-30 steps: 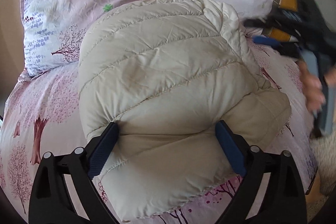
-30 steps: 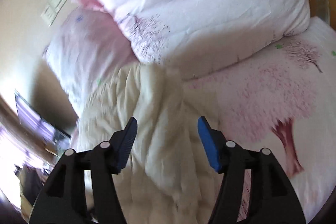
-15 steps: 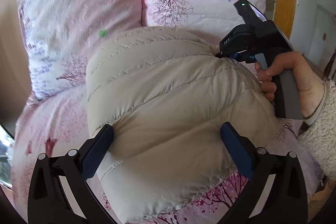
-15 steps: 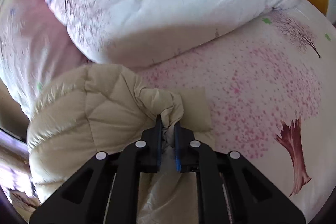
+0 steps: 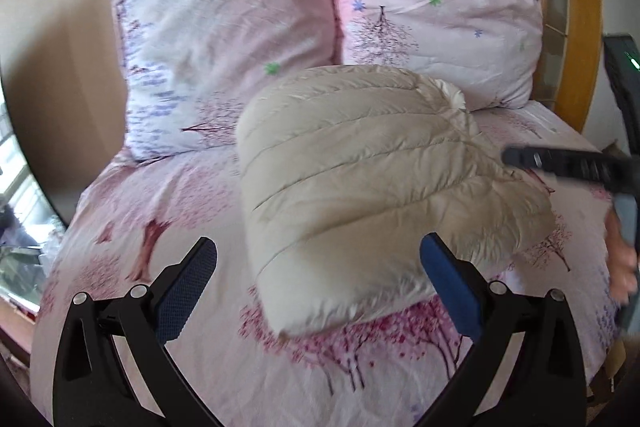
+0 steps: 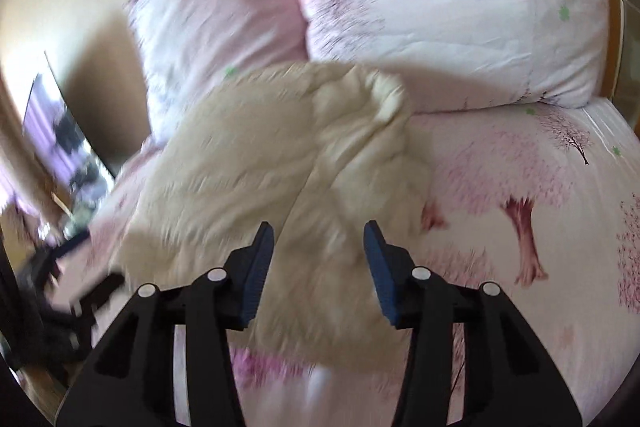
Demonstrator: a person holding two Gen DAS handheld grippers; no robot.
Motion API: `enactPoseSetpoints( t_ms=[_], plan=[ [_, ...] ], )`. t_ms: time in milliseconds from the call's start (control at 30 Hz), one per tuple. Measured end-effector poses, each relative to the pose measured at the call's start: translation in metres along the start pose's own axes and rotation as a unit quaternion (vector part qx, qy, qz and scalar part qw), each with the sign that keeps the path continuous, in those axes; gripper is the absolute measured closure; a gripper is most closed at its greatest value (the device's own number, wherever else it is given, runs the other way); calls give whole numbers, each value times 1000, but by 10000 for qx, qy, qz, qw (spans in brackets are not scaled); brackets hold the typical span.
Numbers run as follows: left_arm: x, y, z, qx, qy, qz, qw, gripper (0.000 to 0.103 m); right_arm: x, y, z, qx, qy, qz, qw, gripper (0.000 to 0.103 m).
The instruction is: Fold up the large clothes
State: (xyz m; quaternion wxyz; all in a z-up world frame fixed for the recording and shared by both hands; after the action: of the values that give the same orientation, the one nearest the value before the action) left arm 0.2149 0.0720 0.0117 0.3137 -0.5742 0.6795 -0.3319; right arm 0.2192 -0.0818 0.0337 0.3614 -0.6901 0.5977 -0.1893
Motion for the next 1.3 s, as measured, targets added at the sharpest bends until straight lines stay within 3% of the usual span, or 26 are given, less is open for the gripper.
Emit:
enactPoseSetpoints(
  t_ms=[133, 233, 333, 467, 533, 733, 1000, 1300],
  plan=[
    [-4, 12, -6, -78, -90, -118, 9999, 1, -14, 21, 6, -201, 191, -222, 9994, 56],
    [-6, 19, -5, -124, -100, -230, 9996, 1, -11, 35, 31, -615, 372, -227, 9972, 55],
    [-7, 25, -3, -192, -195, -308, 9992, 1, -6, 36, 48, -733, 436, -191, 9962, 52],
    [-5, 34, -2, -307, -354, -309, 9984, 1, -5, 33, 37, -600, 409, -75, 9973, 46],
    [-4, 38, -2, -353, -360, -333, 9982, 1, -6, 34, 26, -474, 495, -83, 9976, 33],
    [-4, 51, -2, -605, -425, -461, 9962, 1, -4, 40, -7, -160, 735, -47, 9972, 16],
    [-3, 59, -12, -643, -554, -484, 9952, 1, -13, 54, -36, -15, 964, -202, 9951, 6],
    [-1, 65, -16, -787, -560, -542, 9938, 1, -24, 76, -36, -393, 959, -232, 9943, 6]
  ],
)
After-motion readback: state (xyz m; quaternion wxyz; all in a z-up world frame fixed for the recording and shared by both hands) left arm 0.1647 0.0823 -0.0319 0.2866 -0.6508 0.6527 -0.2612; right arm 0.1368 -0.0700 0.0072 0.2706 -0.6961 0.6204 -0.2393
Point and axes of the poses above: each gripper's, at about its wrist camera, not at the fingertips, and z roughly the way its jaws point, x to its right, y to its underside, the point moved 8 cm from there along z, roughly the way its jaws point, and after that the axes turned 2 degrees about -z, right-handed, at the moved point
